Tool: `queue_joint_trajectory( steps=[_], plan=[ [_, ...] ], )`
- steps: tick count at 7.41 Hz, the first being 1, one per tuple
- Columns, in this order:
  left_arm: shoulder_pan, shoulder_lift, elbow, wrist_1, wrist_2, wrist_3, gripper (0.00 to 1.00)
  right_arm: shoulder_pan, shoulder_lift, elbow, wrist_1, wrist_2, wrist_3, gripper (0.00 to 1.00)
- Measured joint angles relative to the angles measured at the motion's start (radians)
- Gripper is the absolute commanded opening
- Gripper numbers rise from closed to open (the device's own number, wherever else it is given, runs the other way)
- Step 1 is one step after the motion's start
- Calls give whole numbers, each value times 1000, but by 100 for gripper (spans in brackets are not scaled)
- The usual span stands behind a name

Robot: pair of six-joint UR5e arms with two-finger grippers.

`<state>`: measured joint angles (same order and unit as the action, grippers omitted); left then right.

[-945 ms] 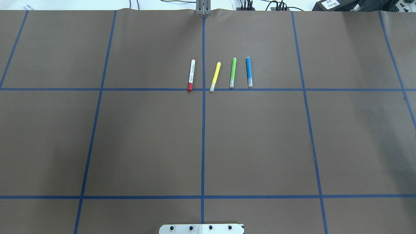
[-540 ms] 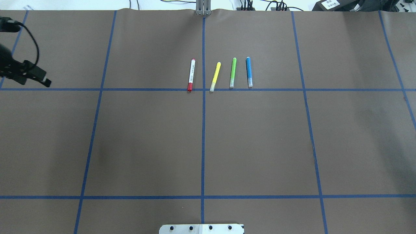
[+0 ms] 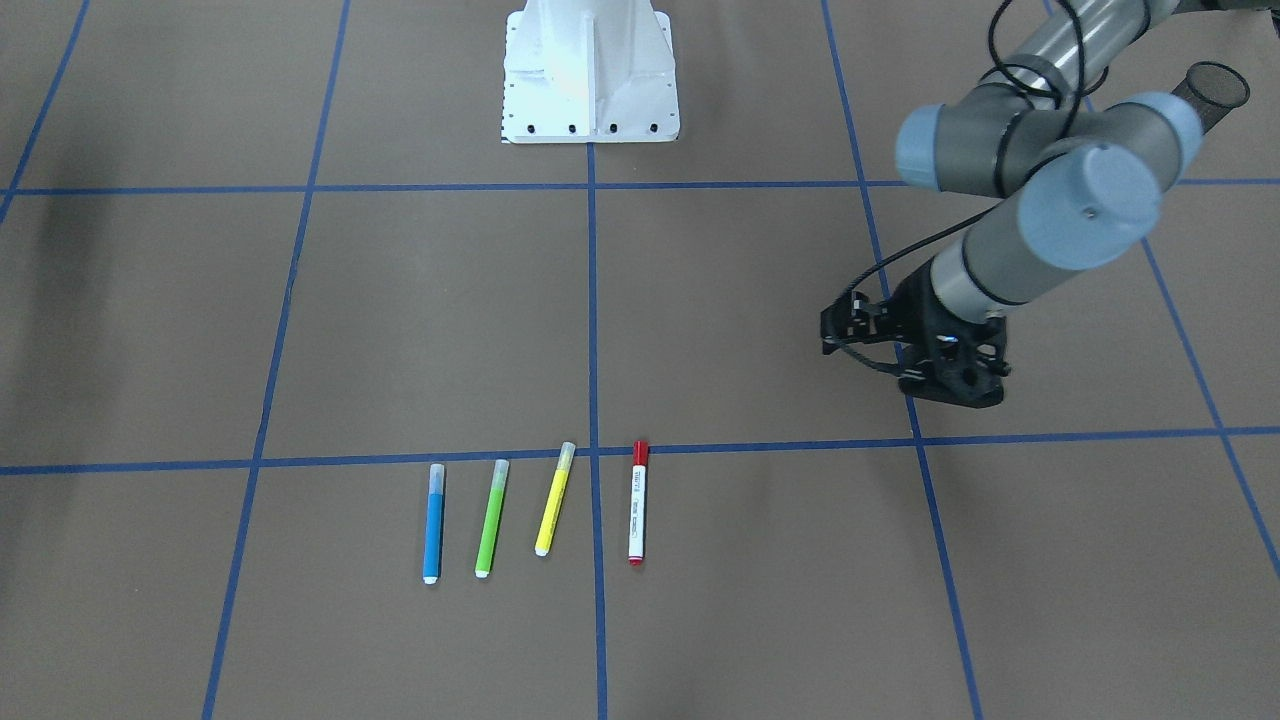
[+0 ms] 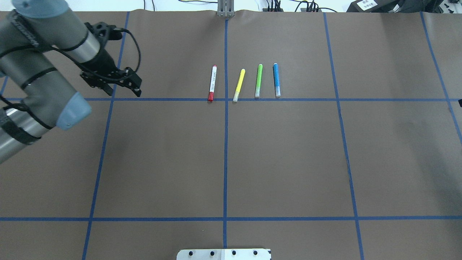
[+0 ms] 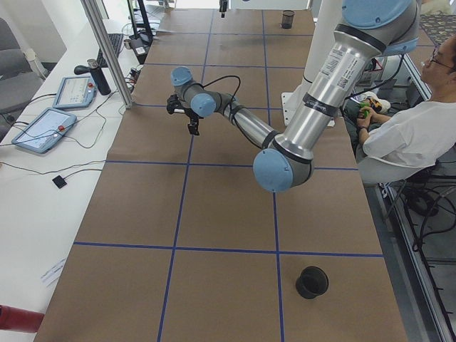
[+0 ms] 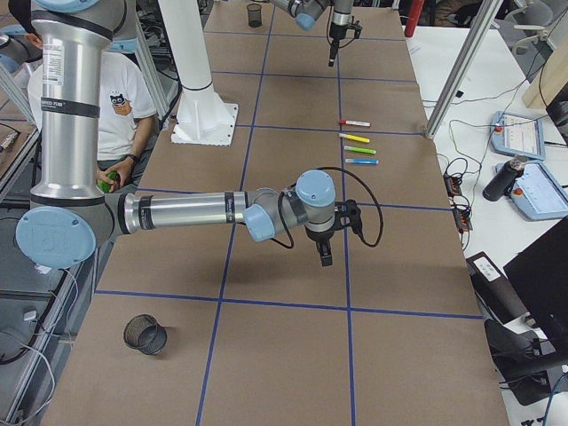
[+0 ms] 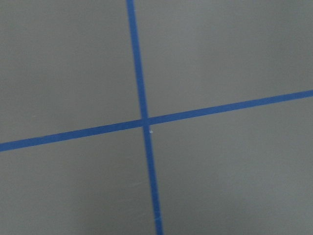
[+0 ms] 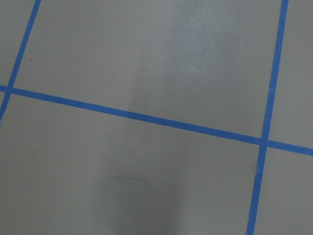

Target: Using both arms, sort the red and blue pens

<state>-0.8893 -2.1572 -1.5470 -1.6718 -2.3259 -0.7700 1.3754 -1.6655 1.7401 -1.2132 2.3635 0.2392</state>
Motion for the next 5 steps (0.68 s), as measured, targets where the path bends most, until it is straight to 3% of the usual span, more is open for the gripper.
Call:
queue_joint_trajectory(
  steps=[5],
  plan=[
    [130,-333,461,-240,188,-72,93,-34,11,5,2,-2,-2,99]
  ],
)
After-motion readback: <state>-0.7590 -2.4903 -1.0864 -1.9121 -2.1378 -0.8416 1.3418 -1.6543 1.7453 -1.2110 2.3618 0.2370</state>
